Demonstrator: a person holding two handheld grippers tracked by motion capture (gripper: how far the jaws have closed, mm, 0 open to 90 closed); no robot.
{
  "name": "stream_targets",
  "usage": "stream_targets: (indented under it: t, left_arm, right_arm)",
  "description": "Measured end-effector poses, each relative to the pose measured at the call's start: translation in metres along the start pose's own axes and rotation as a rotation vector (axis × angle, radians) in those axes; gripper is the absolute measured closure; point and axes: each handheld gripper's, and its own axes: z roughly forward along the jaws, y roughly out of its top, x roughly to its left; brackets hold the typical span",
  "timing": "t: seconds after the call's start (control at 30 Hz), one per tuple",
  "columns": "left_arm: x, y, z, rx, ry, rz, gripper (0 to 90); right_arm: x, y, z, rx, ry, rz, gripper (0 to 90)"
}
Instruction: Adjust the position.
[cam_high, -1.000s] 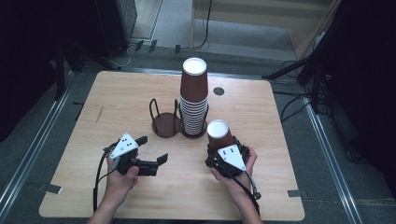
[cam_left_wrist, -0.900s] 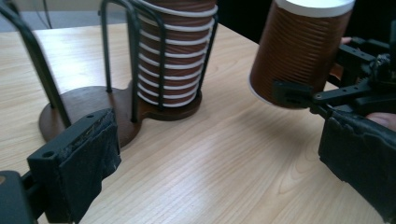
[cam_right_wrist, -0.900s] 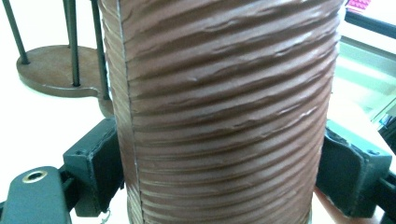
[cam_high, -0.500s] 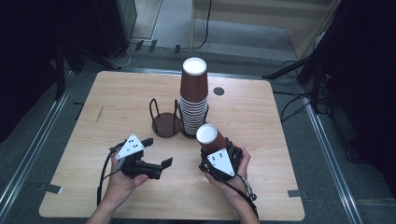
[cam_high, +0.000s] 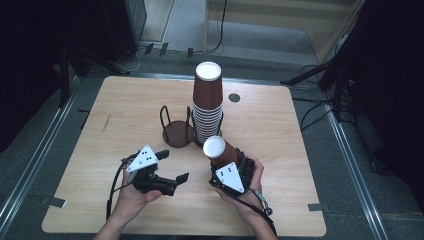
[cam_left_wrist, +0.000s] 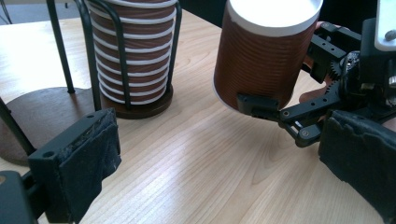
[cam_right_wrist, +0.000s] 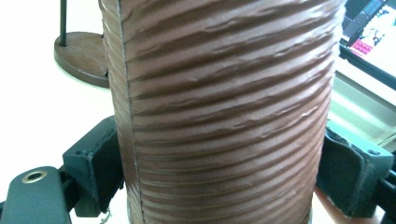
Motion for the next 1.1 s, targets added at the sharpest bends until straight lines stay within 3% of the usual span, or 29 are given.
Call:
stream_targets:
  t: [0.33,0.57,1.1]
  left_arm:
    - [-0.003,0.0,0.001,0.006,-0.022,0.005,0.0]
    - [-0.005,0.001,0.002,0.006,-0.044,0.012,0.0]
    - [-0.009,0.002,0.002,-0.006,-0.073,0.02,6.7]
  right_arm:
    - [0.01,0.001,-0.002,-0.015,0.007,-0.058,12.2]
    - [0.019,0.002,-0.004,-0.037,0.016,-0.125,12.2]
    - [0.036,0.001,-0.008,-0.084,0.058,-0.246,12.2]
